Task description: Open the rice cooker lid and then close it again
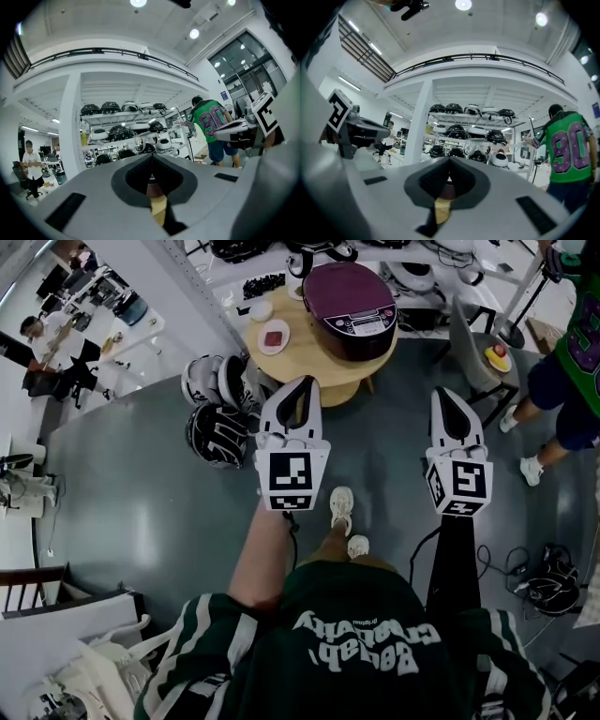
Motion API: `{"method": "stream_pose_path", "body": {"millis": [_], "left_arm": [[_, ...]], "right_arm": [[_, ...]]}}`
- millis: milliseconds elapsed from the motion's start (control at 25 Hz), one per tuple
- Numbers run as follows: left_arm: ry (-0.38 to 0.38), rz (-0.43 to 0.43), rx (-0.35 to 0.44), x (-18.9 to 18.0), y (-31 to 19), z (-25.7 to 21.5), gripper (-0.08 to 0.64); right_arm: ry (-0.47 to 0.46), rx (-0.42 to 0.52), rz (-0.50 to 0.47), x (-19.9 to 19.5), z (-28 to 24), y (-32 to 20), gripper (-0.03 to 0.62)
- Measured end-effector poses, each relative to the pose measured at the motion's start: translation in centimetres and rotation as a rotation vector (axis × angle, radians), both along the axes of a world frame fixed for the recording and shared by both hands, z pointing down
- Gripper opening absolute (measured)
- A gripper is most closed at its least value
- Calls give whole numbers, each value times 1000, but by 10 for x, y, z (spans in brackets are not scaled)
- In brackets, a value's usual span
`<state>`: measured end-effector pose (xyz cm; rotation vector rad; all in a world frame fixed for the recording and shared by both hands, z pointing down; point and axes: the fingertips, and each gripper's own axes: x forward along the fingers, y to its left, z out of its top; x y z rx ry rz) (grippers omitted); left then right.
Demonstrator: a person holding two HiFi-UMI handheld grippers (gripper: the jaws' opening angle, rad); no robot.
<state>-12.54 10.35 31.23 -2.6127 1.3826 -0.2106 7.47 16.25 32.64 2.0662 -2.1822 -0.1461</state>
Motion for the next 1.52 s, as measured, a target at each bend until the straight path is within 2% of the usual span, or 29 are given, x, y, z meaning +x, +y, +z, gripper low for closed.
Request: {"method": "stream_pose_path", "body": {"millis": [640,1120,1520], "left_arm": [[46,73,9,30,-170,-6,1],[53,84,-3,43,-220,3,2],[43,35,-10,60,-245,1,2]], "right_arm": [[34,14,80,25,-14,-160,11],[64,-1,69,29,-6,-209,12],[37,22,-13,45,-11,-255,12]]}}
